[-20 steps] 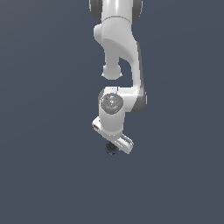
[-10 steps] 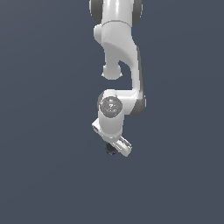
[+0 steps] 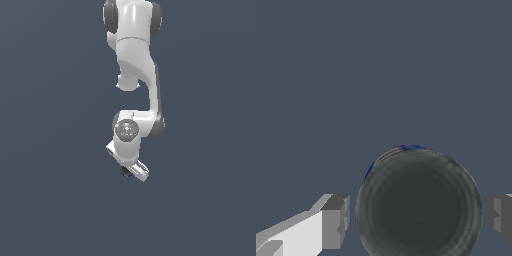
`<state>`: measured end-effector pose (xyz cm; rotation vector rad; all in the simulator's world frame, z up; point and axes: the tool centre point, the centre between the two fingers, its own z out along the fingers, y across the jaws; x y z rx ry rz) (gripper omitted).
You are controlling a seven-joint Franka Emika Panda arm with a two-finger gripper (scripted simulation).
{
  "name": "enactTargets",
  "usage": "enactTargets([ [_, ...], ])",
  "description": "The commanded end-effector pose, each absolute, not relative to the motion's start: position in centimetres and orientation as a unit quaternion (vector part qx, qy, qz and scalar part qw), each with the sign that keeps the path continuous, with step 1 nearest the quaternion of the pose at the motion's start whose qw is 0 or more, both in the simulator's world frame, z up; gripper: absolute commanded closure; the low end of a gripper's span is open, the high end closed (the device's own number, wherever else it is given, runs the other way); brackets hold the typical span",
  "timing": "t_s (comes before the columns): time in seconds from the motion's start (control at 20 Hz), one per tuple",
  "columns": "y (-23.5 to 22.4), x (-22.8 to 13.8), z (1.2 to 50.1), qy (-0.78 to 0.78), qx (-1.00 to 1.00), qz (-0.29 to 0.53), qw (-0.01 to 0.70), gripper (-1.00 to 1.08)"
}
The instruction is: Pick up the object and move it to a goal position.
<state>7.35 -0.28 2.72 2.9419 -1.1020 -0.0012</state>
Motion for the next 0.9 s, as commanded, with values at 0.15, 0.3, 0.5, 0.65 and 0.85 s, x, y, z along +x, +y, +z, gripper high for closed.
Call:
enactTargets([
  [0.15, -0.28, 7.44, 1.33, -0.351, 0.936, 0.000, 0.000, -0.92],
  [0.3, -0.29, 7.50, 1.37, -0.351, 0.936, 0.000, 0.000, 1.08],
  [0.5, -0.29, 7.50, 1.37, -0.351, 0.936, 0.000, 0.000, 1.08],
  [0.65, -0.29, 7.50, 1.37, -0.351, 0.936, 0.000, 0.000, 1.08],
  [0.85, -0.25, 7.47, 1.39, -0.351, 0.936, 0.000, 0.000, 1.08],
])
